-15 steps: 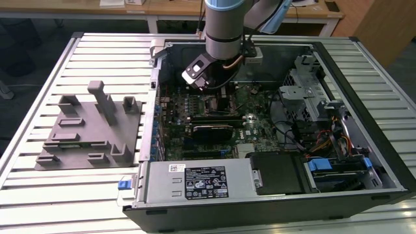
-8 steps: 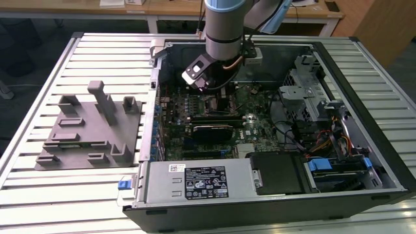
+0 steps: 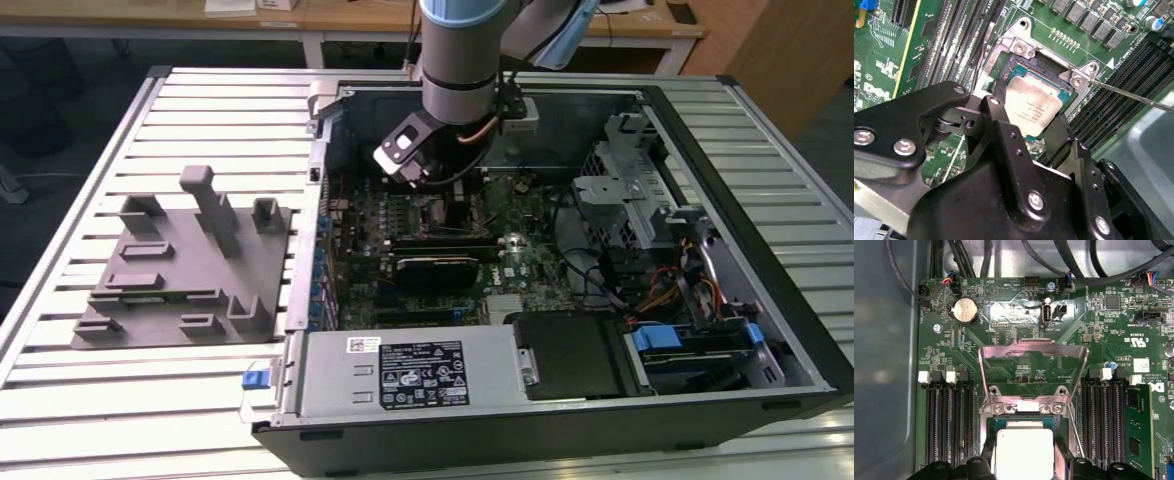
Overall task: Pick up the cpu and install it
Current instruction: 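Place the cpu into insertion slot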
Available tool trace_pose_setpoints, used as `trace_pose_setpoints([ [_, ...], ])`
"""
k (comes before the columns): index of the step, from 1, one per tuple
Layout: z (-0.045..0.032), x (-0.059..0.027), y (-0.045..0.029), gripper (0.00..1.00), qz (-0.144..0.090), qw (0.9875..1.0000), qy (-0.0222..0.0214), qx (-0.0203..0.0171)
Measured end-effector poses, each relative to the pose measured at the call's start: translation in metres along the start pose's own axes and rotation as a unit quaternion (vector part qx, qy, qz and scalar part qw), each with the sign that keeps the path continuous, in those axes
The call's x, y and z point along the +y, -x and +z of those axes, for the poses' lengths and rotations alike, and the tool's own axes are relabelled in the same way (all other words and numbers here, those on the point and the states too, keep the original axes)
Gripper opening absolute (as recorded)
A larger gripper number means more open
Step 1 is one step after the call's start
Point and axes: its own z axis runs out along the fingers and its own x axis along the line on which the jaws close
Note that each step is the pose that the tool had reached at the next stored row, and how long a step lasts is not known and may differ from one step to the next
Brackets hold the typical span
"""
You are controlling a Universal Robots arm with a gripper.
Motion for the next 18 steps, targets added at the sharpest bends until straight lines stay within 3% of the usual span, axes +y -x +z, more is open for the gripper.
trace_pose_setpoints([
  [6,0.0,0.0,0.0001,0.54,-0.006,1.0,0.0,-0.0026],
  [18,-0.0002,-0.0025,0.0002,0.54,-0.006,1.0,0.0,-0.0044],
])
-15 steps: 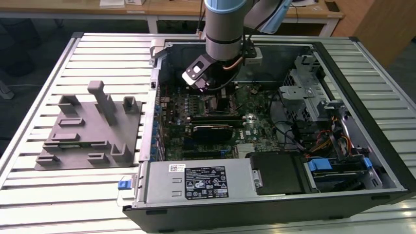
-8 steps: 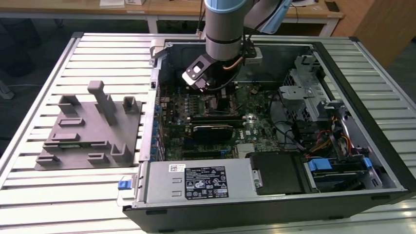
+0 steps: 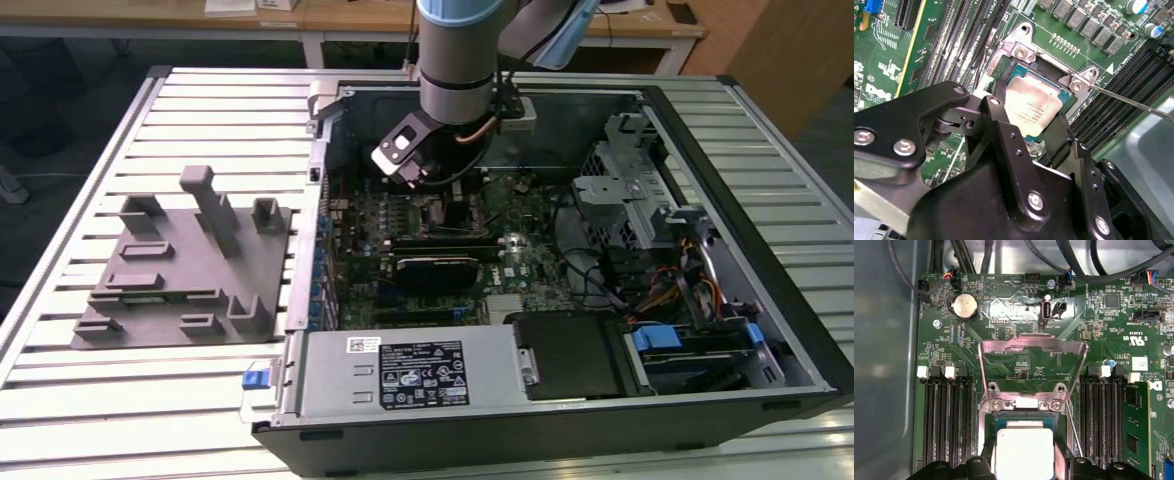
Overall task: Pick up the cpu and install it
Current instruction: 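Place the cpu into insertion slot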
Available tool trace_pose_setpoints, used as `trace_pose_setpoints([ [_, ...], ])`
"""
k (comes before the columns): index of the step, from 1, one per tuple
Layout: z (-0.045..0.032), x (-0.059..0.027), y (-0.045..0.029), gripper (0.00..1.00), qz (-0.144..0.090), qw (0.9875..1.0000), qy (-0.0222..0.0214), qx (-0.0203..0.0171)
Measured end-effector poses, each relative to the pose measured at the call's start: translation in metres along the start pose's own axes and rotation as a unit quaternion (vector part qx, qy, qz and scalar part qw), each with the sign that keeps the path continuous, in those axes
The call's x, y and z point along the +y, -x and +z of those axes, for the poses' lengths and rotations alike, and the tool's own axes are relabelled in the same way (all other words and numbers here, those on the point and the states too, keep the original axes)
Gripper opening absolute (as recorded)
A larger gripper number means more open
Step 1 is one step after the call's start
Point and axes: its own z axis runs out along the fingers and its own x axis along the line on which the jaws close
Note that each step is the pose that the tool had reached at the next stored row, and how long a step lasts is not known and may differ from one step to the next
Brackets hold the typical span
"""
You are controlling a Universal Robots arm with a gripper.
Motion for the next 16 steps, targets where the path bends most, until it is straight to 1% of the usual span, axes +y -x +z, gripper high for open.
trace_pose_setpoints([
  [4,0.0,0.0,0.0,0.54,0.0,1.0,0.0,-0.0023],
  [16,0.0006,0.0006,0.0,0.54,0.002,1.0,0.0,-0.0025],
])
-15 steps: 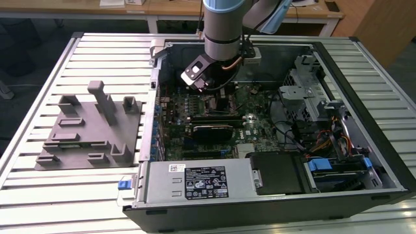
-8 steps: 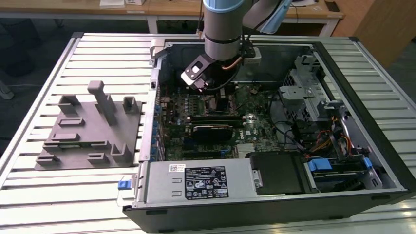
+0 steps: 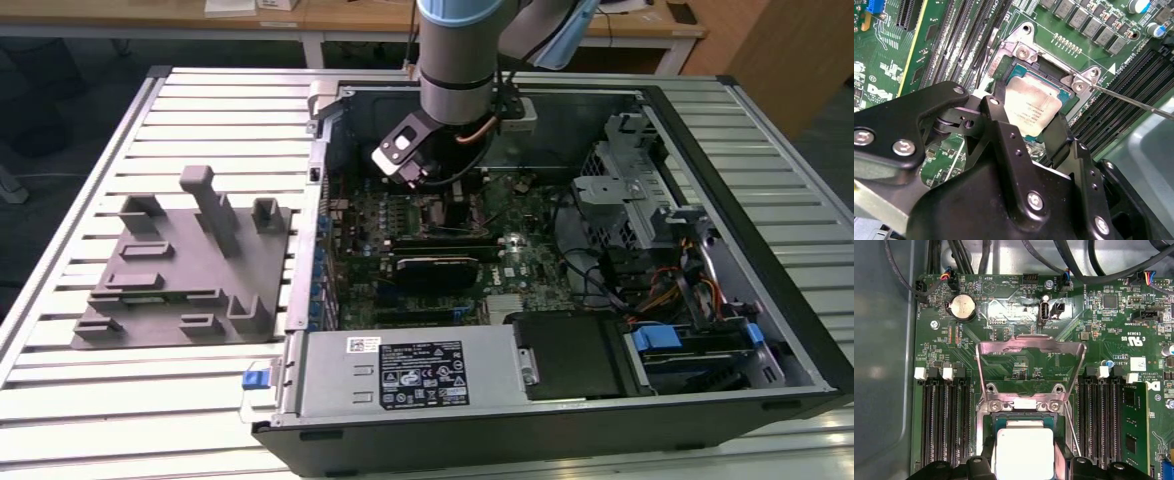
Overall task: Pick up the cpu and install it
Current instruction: 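Place the cpu into insertion slot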
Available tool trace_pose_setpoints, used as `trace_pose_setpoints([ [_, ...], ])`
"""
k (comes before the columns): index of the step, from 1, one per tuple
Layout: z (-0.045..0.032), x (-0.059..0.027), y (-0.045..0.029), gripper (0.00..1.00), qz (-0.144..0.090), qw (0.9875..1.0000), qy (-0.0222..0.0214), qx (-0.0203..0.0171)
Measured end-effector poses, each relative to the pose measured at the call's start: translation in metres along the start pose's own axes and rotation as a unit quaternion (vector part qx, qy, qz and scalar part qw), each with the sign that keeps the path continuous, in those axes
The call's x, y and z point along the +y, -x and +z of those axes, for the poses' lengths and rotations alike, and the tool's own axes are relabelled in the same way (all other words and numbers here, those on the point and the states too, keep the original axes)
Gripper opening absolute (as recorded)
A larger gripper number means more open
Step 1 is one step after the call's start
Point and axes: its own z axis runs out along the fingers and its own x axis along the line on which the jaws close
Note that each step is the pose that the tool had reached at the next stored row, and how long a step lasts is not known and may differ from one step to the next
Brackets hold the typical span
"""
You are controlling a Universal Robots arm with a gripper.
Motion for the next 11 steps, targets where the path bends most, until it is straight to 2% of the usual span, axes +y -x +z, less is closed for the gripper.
trace_pose_setpoints([
  [11,0.001,0.0,0.0,0.54,0.0,1.0,0.0,0.0014],
])
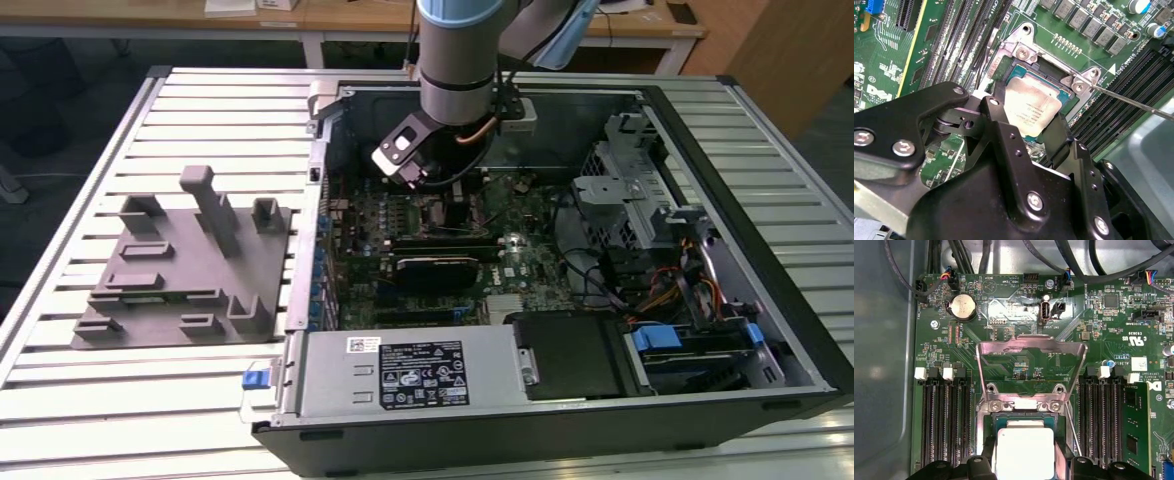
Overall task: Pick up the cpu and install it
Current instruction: 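Place the cpu into insertion slot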
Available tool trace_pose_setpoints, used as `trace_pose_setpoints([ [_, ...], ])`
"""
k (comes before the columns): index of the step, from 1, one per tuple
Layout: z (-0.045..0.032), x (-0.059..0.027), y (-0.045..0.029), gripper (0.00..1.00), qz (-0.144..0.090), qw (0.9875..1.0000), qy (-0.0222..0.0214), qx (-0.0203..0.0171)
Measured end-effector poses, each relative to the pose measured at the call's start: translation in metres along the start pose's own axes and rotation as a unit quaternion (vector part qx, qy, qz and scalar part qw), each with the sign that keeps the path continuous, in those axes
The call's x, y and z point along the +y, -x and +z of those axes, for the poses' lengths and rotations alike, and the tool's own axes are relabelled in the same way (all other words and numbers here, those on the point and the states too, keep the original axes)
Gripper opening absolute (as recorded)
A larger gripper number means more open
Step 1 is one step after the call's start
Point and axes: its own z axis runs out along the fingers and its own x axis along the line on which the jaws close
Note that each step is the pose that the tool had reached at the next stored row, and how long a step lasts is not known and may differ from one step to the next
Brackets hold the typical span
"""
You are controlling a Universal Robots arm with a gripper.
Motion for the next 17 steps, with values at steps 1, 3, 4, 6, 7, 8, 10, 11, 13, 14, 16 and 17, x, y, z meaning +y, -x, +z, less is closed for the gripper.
trace_pose_setpoints([
  [1,0.0,0.0,0.0,0.54,0.0,1.0,0.0,0.0],
  [3,0.0,0.0,0.0,0.54,0.0,1.0,0.0,0.0001],
  [4,0.0001,0.0,0.0,0.54,0.0,1.0,0.0,0.0001],
  [6,0.0,0.0001,0.0,0.54,0.002,1.0,0.0,0.0001],
  [7,0.0,0.0001,0.0,0.54,0.003,1.0,0.0,0.0],
  [8,0.0,0.0001,0.0,0.54,0.004,1.0,0.0,-0.0001],
  [10,0.0001,0.0001,0.0,0.54,0.005,1.0,0.0,-0.0001],
  [11,0.0001,0.0003,0.0,0.54,0.005,1.0,0.0,-0.0001],
  [13,0.0001,0.0004,0.0,0.54,0.005,1.0,-0.0001,-0.0002],
  [14,0.0001,0.0005,0.0,0.54,0.005,1.0,-0.0001,-0.0002],
  [16,0.0002,0.0006,0.0,0.54,0.005,1.0,0.0,-0.0002],
  [17,0.0002,0.0006,0.0,0.54,0.005,1.0,0.0,-0.0002],
])
